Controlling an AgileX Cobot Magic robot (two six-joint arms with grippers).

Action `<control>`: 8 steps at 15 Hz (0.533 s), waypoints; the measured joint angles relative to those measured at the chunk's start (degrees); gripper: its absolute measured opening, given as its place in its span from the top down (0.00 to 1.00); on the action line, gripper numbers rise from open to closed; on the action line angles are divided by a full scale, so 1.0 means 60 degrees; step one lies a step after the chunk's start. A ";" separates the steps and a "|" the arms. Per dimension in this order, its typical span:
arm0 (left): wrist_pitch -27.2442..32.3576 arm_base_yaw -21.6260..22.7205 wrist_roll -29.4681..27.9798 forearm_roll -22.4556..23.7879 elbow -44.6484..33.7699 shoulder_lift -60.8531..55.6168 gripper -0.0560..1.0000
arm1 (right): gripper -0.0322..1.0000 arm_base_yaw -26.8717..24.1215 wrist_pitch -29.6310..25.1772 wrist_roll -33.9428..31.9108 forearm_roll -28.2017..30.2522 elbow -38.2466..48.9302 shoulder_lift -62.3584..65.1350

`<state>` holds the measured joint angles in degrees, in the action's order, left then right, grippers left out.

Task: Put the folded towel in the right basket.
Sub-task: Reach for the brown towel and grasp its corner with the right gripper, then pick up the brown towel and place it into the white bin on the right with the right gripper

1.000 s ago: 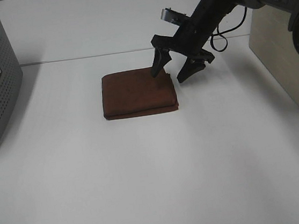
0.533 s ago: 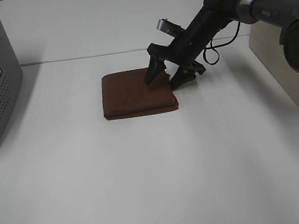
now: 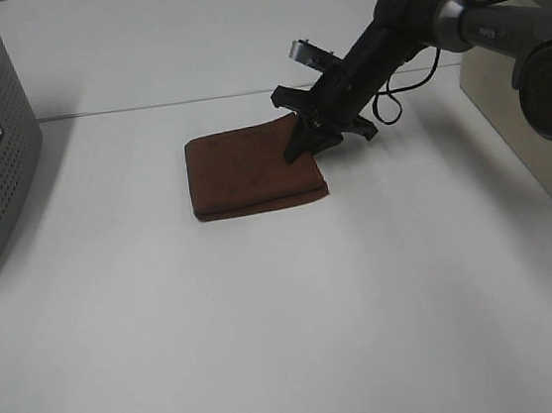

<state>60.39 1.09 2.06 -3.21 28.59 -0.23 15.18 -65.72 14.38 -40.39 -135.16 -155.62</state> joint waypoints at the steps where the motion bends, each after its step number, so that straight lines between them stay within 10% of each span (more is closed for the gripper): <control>1: 0.0000 0.0000 0.0000 0.0000 0.0000 0.0000 0.03 | 0.90 0.0000 -0.0010 0.0000 0.0162 -0.0124 0.0124; 8: 0.0000 0.0000 0.0000 0.0000 0.0000 0.0000 0.03 | 0.90 0.0000 -0.0630 -0.0010 0.1261 -0.1031 0.2788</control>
<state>60.39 1.09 2.06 -3.21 28.59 -0.23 15.18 -69.50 14.32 -32.83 -141.35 -138.88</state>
